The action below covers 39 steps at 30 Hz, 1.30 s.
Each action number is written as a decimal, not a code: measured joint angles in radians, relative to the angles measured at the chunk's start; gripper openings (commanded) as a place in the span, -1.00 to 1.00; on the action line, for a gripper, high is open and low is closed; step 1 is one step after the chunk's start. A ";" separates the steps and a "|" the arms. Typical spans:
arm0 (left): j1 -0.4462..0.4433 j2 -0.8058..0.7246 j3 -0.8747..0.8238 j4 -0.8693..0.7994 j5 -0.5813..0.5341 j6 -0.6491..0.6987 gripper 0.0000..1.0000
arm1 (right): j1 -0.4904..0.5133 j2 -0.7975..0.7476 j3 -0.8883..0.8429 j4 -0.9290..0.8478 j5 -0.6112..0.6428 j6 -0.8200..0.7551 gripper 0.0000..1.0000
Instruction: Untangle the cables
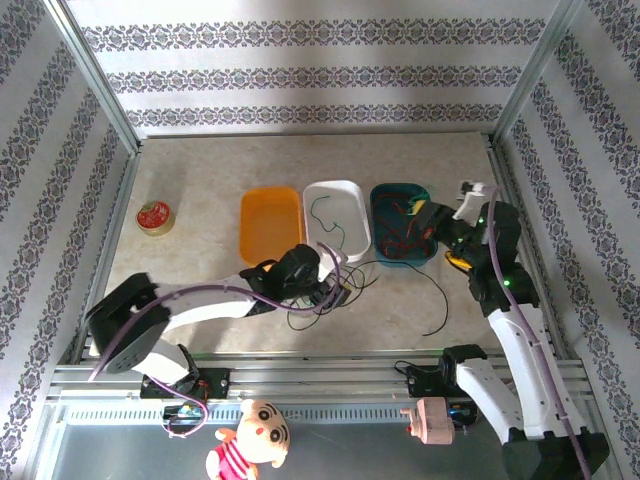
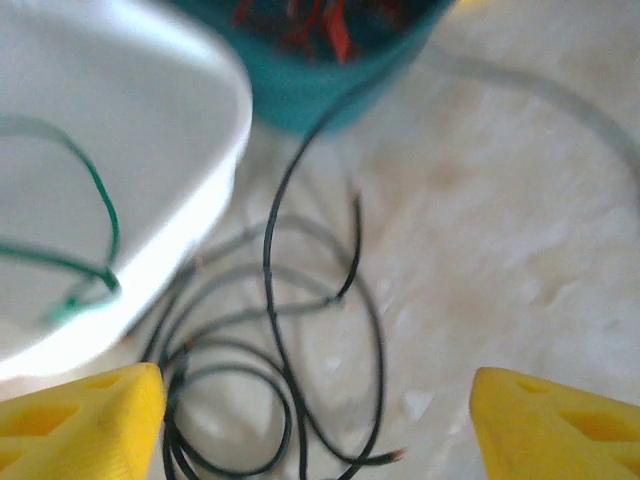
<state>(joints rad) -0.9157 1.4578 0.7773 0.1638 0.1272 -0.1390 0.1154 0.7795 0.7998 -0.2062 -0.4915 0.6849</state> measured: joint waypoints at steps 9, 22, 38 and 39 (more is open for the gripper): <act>0.154 -0.193 0.091 0.069 0.267 -0.155 0.78 | 0.135 0.101 -0.008 0.243 -0.393 0.090 -1.00; 0.272 -0.236 -0.019 0.288 0.497 -0.424 0.41 | 0.258 0.184 0.007 0.312 -0.572 0.088 -1.00; 0.290 -0.188 -0.029 0.422 0.627 -0.544 0.05 | 0.357 0.210 0.030 0.340 -0.560 0.042 -1.00; 0.290 -0.187 -0.029 0.426 0.630 -0.547 0.05 | 0.362 0.212 0.030 0.341 -0.554 0.041 -1.00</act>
<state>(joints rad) -0.6262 1.2713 0.7479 0.5900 0.7574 -0.6861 0.4770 0.9913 0.8295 0.1352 -1.0451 0.7261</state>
